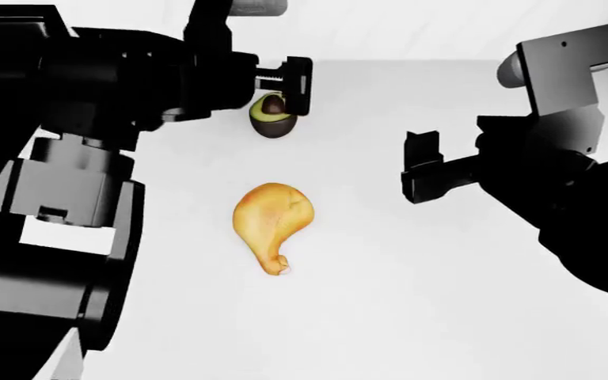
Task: Place both pans onto different burners. Then place the avocado and the chicken breast on different pans.
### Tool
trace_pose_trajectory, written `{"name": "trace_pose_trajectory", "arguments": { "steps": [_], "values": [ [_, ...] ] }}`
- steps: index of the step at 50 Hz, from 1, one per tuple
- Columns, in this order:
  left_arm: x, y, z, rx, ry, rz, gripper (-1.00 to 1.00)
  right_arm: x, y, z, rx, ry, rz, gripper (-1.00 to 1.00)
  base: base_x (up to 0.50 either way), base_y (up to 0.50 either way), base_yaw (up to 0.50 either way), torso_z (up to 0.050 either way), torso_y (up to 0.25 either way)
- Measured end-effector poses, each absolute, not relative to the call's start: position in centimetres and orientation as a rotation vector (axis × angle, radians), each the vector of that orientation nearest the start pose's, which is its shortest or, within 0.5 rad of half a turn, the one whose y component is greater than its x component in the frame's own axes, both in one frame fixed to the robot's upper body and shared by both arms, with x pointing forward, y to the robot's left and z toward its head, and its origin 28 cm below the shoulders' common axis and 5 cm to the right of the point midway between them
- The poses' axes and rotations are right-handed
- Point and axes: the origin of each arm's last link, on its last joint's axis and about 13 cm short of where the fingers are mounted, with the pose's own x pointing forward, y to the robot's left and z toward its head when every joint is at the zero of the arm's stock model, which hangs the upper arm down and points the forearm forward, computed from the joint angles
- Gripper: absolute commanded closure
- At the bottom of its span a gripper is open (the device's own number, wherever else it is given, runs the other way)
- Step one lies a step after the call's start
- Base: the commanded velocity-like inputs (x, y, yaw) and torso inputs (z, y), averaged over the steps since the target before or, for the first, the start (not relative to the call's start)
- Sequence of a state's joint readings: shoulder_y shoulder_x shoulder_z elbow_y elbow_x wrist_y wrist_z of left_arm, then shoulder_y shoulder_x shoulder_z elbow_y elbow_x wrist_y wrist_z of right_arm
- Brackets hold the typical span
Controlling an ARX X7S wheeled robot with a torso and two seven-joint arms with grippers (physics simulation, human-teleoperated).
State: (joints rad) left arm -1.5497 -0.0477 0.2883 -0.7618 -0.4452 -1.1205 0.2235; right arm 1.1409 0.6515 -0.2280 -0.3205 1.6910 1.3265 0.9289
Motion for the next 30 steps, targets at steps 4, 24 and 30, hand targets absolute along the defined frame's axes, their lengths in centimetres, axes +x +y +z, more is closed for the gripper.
{"name": "trace_pose_trajectory", "arguments": {
  "steps": [4, 24, 30],
  "values": [
    [39.7, 17.9, 31.6, -0.029, 0.398, -0.490, -1.00, 24.1, -13.6, 29.6, -0.132, 0.205, 0.215, -1.00, 0.00, 0.00, 0.00, 0.000, 0.000],
    [40.8, 17.3, 30.6, -0.022, 0.489, -0.495, -1.00, 24.0, -13.6, 29.6, -0.131, 0.205, 0.216, -1.00, 0.00, 0.00, 0.00, 0.000, 0.000],
    [40.8, 17.2, 30.3, -0.016, 0.518, -0.486, -1.00, 24.0, -13.6, 29.6, -0.131, 0.205, 0.216, -1.00, 0.00, 0.00, 0.00, 0.000, 0.000]
  ]
}}
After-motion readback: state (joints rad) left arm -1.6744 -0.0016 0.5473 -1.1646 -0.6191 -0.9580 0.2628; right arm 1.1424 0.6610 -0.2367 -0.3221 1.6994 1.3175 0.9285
